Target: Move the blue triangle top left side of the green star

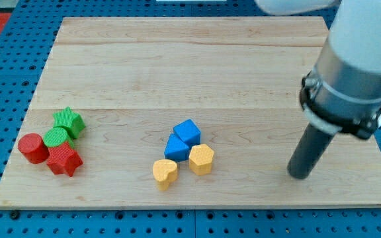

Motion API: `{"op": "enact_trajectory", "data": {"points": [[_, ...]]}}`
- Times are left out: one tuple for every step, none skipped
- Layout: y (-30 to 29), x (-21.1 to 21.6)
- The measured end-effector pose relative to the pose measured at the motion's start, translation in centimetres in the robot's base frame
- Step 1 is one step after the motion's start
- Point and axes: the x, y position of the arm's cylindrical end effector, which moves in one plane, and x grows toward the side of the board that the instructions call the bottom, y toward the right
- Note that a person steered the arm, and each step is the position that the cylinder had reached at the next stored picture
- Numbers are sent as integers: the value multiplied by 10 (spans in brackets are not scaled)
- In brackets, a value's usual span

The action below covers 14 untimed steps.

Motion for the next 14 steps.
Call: {"op": "enact_trajectory", "data": {"points": [[-67,23],[-128,24],[-175,18],[-170,-11],[-170,-42],[-162,-60],[-160,-76],[-165,-89],[-172,-100],[-174,-107],[-174,-114],[-174,-115],[-175,-115],[-176,-115]]}}
